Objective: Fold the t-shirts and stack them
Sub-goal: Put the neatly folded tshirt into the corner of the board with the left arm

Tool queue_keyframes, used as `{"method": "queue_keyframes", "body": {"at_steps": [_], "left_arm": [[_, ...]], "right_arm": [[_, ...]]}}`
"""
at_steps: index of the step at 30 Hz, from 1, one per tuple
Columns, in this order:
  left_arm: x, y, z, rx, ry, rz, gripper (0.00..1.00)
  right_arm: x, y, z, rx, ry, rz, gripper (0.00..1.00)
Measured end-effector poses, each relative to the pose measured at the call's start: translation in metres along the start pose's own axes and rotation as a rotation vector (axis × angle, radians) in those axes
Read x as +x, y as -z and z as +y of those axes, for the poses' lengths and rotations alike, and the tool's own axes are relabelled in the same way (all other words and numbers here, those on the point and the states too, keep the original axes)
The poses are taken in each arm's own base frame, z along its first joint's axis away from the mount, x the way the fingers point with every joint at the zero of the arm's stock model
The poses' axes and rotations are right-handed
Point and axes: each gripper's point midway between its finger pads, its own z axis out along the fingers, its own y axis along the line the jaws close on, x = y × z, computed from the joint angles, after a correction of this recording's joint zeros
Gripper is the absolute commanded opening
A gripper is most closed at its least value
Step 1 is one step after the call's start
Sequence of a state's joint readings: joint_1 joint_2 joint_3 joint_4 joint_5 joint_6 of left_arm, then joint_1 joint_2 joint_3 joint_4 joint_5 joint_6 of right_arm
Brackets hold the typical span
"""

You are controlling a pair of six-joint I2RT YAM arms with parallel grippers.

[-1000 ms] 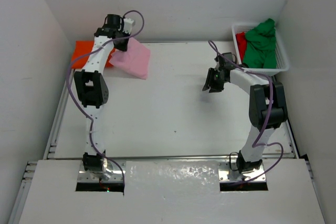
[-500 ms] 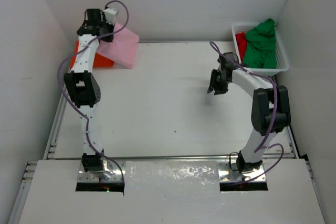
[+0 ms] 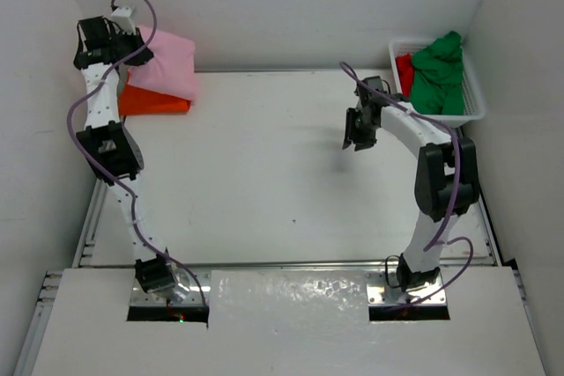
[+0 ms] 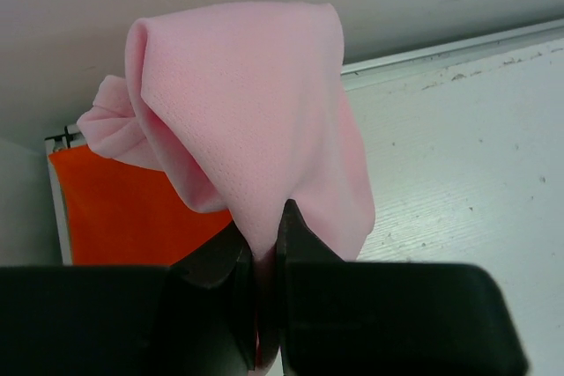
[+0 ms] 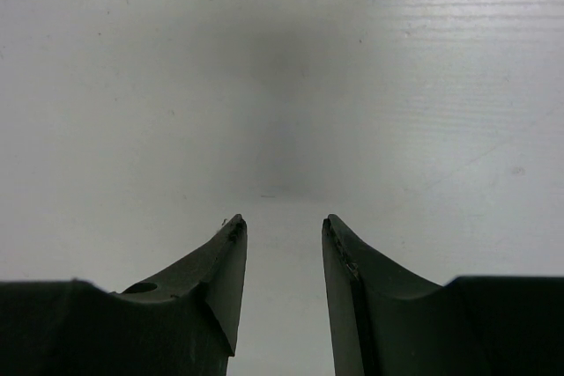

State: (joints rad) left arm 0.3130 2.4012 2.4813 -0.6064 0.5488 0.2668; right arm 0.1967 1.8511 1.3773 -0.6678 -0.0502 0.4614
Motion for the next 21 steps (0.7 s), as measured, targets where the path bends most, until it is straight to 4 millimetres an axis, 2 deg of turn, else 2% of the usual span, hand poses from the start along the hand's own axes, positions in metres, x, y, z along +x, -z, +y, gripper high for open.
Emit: {"method": "queue_keyframes", "body": {"at_steps": [3,5,10,14,17,19,20,21], "left_arm": [[0.009,-0.006,0.010,0.024,0.034,-0.012,0.00],[0.024,-0.015,0.020,0.034,0.065,-0.006,0.00],[0.085,-0.048,0.047,0.007,0.137,0.059,0.00],[0.124,-0.061,0.083,-0.095,0.168,0.094,0.00],[0.132,-0.058,0.111,-0.186,0.161,0.088,0.00],[0.124,-0.055,0.126,-0.239,0.131,0.055,0.00],[0.121,-0.055,0.129,-0.254,0.120,0.047,0.07],[0.117,-0.054,0.134,-0.276,0.101,0.036,0.24]], "right_arm": [[-0.002,-0.008,0.003,0.006,0.018,0.022,0.38],[-0.003,-0.013,0.005,0.009,0.028,0.037,0.38],[-0.001,-0.015,0.007,0.017,0.038,0.062,0.38],[-0.003,-0.016,0.010,0.017,0.049,0.070,0.38],[-0.006,-0.017,0.014,0.015,0.064,0.075,0.38],[-0.007,-0.018,0.017,0.013,0.071,0.076,0.38],[-0.007,-0.019,0.019,0.012,0.075,0.077,0.39],[-0.007,-0.020,0.020,0.011,0.079,0.079,0.39]]}}
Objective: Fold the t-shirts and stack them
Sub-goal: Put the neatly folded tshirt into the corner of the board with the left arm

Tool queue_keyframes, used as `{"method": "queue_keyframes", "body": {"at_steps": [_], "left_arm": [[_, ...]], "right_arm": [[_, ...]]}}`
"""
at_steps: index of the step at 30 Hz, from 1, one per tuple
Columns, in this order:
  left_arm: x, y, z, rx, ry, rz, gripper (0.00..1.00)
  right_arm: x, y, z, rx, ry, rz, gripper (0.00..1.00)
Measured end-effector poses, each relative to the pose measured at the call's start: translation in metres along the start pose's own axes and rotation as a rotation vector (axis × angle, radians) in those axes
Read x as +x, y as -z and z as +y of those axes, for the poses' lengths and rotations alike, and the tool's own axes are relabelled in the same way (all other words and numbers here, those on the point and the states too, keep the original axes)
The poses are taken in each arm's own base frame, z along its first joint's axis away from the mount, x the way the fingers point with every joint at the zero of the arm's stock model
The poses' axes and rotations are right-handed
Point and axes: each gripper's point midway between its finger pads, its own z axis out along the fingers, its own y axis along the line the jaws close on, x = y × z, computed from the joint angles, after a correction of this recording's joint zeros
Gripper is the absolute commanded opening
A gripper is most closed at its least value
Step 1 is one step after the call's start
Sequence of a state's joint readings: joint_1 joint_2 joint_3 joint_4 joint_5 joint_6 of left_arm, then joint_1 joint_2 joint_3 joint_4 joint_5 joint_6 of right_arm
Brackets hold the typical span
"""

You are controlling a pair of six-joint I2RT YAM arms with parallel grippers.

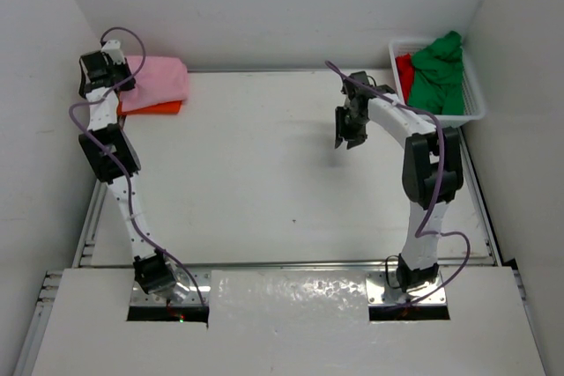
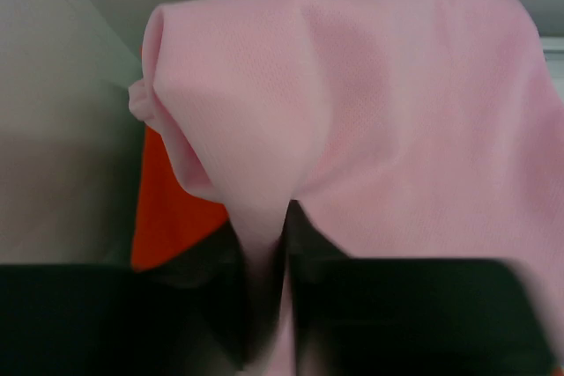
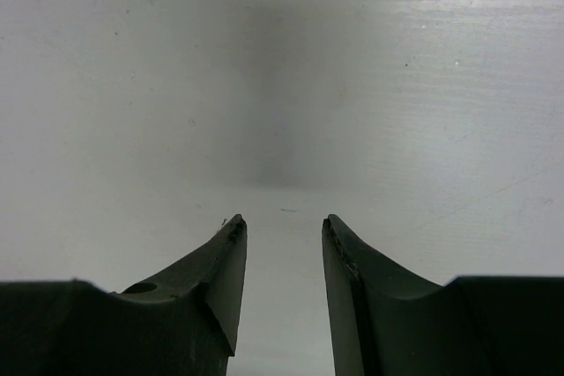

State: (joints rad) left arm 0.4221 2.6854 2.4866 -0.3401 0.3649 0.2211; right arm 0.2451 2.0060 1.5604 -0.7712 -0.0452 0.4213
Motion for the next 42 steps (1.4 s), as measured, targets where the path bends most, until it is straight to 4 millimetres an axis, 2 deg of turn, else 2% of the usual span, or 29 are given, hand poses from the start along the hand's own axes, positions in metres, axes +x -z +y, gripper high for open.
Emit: {"method": "queue_keyframes", "body": {"at_steps": [1,2,4,5,7,15,17,20,23,27,30,33,35,36,39,40,42], "left_arm": [[-0.002,0.000,0.003,-0.014,-0.013,-0.007,0.33],[-0.005,0.000,0.006,-0.031,-0.028,-0.016,0.50],[-0.008,0.001,0.009,-0.053,-0.055,-0.024,0.71],[-0.010,0.002,0.010,-0.064,-0.062,-0.026,0.89],[-0.013,0.002,0.012,-0.084,-0.082,-0.034,0.99],[-0.018,0.012,0.023,-0.201,-0.089,-0.017,0.99],[-0.019,0.018,0.026,-0.235,-0.088,-0.006,0.97],[-0.020,0.034,0.018,-0.256,-0.117,0.024,0.96],[-0.026,0.048,-0.012,-0.226,-0.199,0.053,0.92],[-0.036,0.052,-0.088,-0.073,-0.345,0.059,0.90],[-0.033,0.050,-0.141,0.042,-0.423,0.075,0.89],[-0.014,0.051,-0.182,0.149,-0.462,0.129,0.87],[0.005,0.059,-0.201,0.202,-0.477,0.186,0.86],[0.018,0.066,-0.212,0.232,-0.485,0.228,0.86],[0.050,0.098,-0.240,0.301,-0.507,0.333,0.87],[0.060,0.112,-0.256,0.333,-0.518,0.362,0.87],[0.073,0.141,-0.290,0.402,-0.545,0.401,0.87]], "right_arm": [[0.000,-0.001,0.001,-0.001,0.002,0.002,0.39],[0.001,-0.001,0.001,-0.002,0.003,0.004,0.39],[0.002,-0.001,0.002,-0.006,0.008,0.008,0.39],[0.002,-0.001,0.003,-0.007,0.011,0.008,0.39],[0.002,-0.001,0.003,-0.009,0.014,0.009,0.39],[0.003,-0.001,0.005,-0.019,0.023,0.011,0.39],[0.003,-0.001,0.005,-0.022,0.025,0.011,0.39],[0.003,-0.001,0.007,-0.029,0.026,0.011,0.39],[0.003,-0.002,0.009,-0.038,0.026,0.013,0.39],[0.003,-0.002,0.010,-0.045,0.026,0.013,0.39],[0.004,-0.002,0.010,-0.046,0.027,0.012,0.39],[0.008,-0.003,0.008,-0.045,0.029,0.020,0.39],[0.011,-0.003,0.008,-0.046,0.033,0.024,0.40],[0.011,-0.002,0.008,-0.048,0.037,0.022,0.44],[0.008,0.007,0.009,-0.060,0.048,-0.001,0.54],[0.007,0.011,0.009,-0.065,0.050,-0.013,0.56],[0.004,0.021,0.009,-0.080,0.052,-0.042,0.70]]}}
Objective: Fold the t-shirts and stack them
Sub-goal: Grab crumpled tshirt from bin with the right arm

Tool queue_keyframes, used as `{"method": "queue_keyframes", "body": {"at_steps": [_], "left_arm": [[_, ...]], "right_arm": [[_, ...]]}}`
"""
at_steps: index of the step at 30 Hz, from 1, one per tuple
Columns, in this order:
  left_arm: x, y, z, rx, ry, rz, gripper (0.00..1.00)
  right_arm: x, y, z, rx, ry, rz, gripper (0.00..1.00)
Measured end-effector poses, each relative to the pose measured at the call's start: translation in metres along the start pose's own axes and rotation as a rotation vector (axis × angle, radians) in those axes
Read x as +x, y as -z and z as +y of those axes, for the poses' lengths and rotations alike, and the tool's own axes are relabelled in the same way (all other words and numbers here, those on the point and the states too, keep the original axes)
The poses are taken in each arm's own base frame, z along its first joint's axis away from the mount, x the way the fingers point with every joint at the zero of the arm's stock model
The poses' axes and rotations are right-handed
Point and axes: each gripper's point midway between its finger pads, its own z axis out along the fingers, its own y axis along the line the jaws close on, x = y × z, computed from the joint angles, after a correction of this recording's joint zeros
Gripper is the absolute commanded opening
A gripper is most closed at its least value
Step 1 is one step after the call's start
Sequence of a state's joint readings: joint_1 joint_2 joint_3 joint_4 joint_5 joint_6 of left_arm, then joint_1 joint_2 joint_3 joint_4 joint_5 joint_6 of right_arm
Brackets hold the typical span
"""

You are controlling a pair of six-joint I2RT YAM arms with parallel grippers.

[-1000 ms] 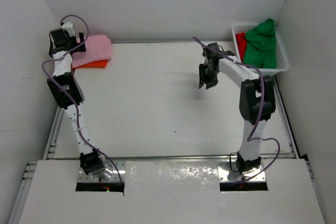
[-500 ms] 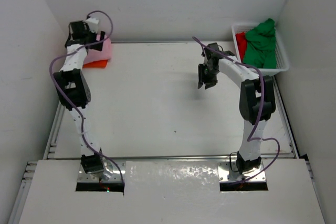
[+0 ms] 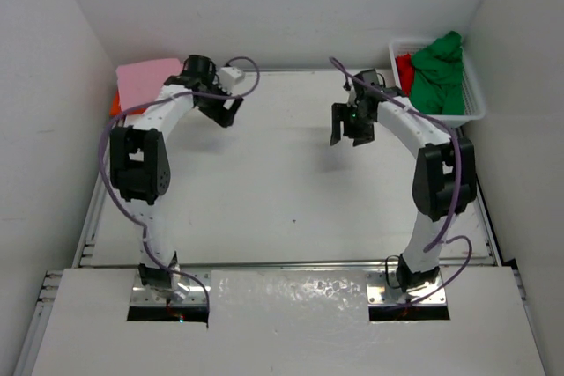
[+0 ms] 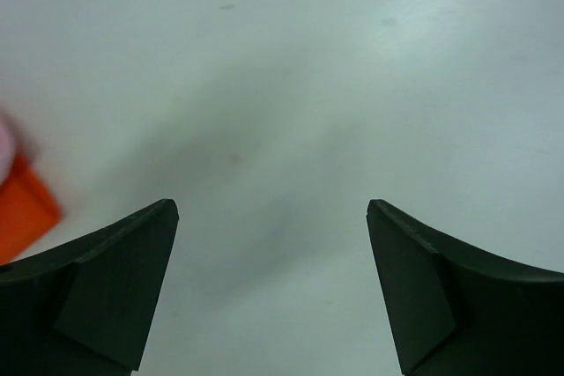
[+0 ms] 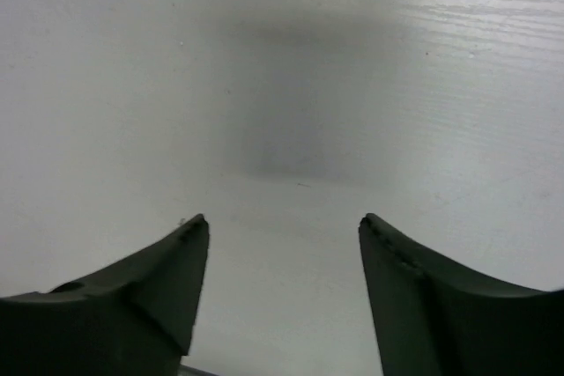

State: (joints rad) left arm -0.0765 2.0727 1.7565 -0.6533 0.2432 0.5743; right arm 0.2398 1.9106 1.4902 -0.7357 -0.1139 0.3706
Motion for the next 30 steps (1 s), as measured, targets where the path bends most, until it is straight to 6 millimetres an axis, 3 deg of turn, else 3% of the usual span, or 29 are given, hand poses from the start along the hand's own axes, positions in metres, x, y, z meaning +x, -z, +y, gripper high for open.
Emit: {"method": "queue_keyframes", "body": {"at_steps": [2,3,4,6,10,12,15,16,18,20,21,22,23,25,27,30], "left_arm": [[-0.005,0.011,-0.038,0.050,-0.030,-0.002,0.87],[-0.006,0.016,-0.057,0.072,-0.046,-0.004,0.87],[-0.005,0.022,-0.072,0.094,-0.057,-0.005,0.87],[0.005,0.031,-0.090,0.106,-0.068,0.011,0.88],[0.045,0.045,-0.105,0.109,-0.057,0.083,0.87],[0.060,0.051,-0.111,0.116,-0.051,0.108,0.88],[0.066,0.057,-0.113,0.108,-0.047,0.115,0.87],[0.065,0.058,-0.112,0.100,-0.045,0.111,0.87],[0.063,0.058,-0.109,0.084,-0.045,0.103,0.87],[0.062,0.058,-0.106,0.069,-0.046,0.103,0.87],[0.062,0.057,-0.105,0.063,-0.047,0.102,0.87],[0.061,0.057,-0.103,0.053,-0.049,0.102,0.87],[0.060,0.057,-0.101,0.043,-0.051,0.099,0.87],[0.059,0.056,-0.097,0.027,-0.048,0.100,0.87],[0.054,0.051,-0.094,0.023,-0.045,0.106,0.86],[0.049,0.035,-0.088,0.026,-0.046,0.128,0.85]], "right_arm": [[-0.007,0.014,-0.003,-0.018,-0.003,-0.038,0.79],[-0.012,0.022,-0.005,-0.029,-0.009,-0.062,0.88],[-0.018,0.031,-0.009,-0.040,-0.019,-0.087,0.90],[-0.033,0.050,-0.023,-0.051,-0.044,-0.148,0.94],[-0.087,0.097,-0.064,-0.021,-0.108,-0.304,0.95],[-0.129,0.128,-0.083,0.006,-0.121,-0.427,0.86],[-0.190,0.173,-0.111,0.039,-0.151,-0.615,0.47],[-0.208,0.184,-0.121,0.045,-0.173,-0.674,0.26],[-0.234,0.197,-0.147,0.057,-0.234,-0.765,0.21],[-0.247,0.195,-0.177,0.075,-0.307,-0.816,0.41],[-0.251,0.188,-0.194,0.097,-0.338,-0.829,0.48],[-0.254,0.180,-0.212,0.121,-0.363,-0.837,0.64],[-0.257,0.168,-0.230,0.145,-0.391,-0.838,0.70],[-0.264,0.140,-0.258,0.195,-0.412,-0.834,0.79],[-0.268,0.107,-0.279,0.246,-0.420,-0.814,0.81],[-0.256,0.057,-0.306,0.357,-0.418,-0.749,0.79]]}}
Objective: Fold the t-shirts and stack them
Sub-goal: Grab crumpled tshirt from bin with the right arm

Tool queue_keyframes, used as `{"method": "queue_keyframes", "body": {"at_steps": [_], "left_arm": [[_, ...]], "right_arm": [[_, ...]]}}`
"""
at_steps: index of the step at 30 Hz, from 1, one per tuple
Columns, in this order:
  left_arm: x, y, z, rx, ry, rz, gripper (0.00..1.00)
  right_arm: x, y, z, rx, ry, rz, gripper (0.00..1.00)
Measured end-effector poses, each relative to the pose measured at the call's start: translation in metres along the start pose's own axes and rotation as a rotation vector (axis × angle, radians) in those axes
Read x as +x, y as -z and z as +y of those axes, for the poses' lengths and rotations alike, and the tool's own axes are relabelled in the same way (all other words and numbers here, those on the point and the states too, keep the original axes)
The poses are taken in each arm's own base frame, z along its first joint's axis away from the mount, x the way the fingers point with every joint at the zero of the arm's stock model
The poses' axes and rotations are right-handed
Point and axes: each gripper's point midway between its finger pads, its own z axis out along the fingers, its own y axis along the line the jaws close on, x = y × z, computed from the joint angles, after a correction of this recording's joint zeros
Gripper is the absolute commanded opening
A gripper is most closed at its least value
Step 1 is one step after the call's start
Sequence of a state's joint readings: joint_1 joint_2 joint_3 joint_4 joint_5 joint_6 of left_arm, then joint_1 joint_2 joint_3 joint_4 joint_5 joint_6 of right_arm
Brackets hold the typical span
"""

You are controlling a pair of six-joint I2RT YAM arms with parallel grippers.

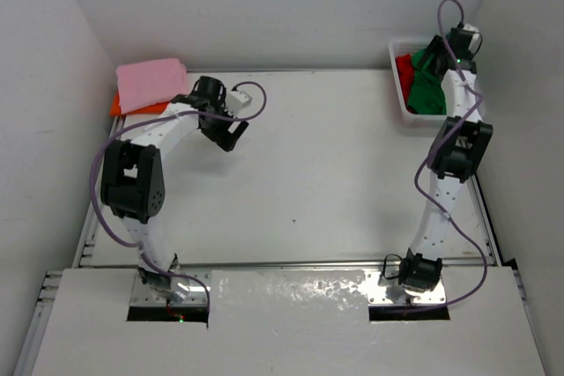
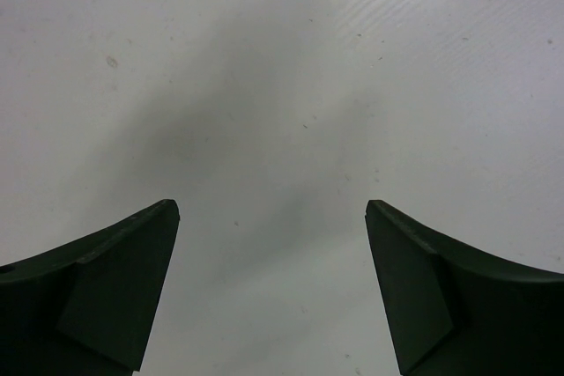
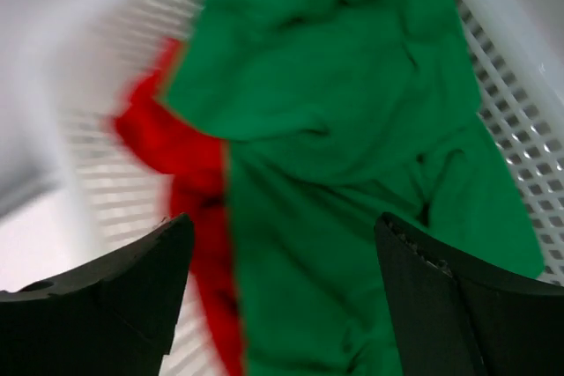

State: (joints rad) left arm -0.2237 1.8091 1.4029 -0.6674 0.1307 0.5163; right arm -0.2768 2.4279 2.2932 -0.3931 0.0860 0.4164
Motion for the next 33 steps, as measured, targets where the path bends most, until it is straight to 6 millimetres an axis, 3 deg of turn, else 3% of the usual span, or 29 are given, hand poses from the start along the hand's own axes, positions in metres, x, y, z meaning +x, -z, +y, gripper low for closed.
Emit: {"method": "queue_keyframes", "body": {"at_steps": [5,8,11,12,14,21,26,29,33], "left_arm": [[0.007,-0.024,0.000,0.041,0.002,0.080,0.85],[0.010,-0.030,0.000,0.058,0.000,0.113,0.85],[0.007,-0.031,0.002,0.061,-0.008,0.120,0.85],[0.006,-0.031,0.003,0.061,-0.009,0.121,0.85],[0.004,-0.032,0.004,0.062,-0.012,0.122,0.85],[0.005,-0.031,0.005,0.058,-0.016,0.132,0.85],[0.005,-0.031,0.006,0.053,-0.019,0.130,0.85],[0.006,-0.033,0.005,0.053,-0.020,0.126,0.84],[0.008,-0.032,0.003,0.058,-0.016,0.126,0.84]], "right_arm": [[0.055,-0.040,-0.041,0.187,0.109,0.063,0.79],[0.073,-0.052,-0.054,0.234,0.146,0.084,0.77],[0.080,-0.060,-0.056,0.232,0.160,0.083,0.47],[0.082,-0.062,-0.056,0.227,0.162,0.084,0.20],[0.082,-0.064,-0.054,0.216,0.161,0.081,0.00],[0.086,-0.062,-0.055,0.209,0.154,0.075,0.00],[0.069,-0.029,-0.054,0.191,0.150,0.057,0.00],[0.042,-0.002,-0.048,0.176,0.142,0.007,0.00],[-0.010,0.042,-0.038,0.153,0.123,-0.112,0.00]]}}
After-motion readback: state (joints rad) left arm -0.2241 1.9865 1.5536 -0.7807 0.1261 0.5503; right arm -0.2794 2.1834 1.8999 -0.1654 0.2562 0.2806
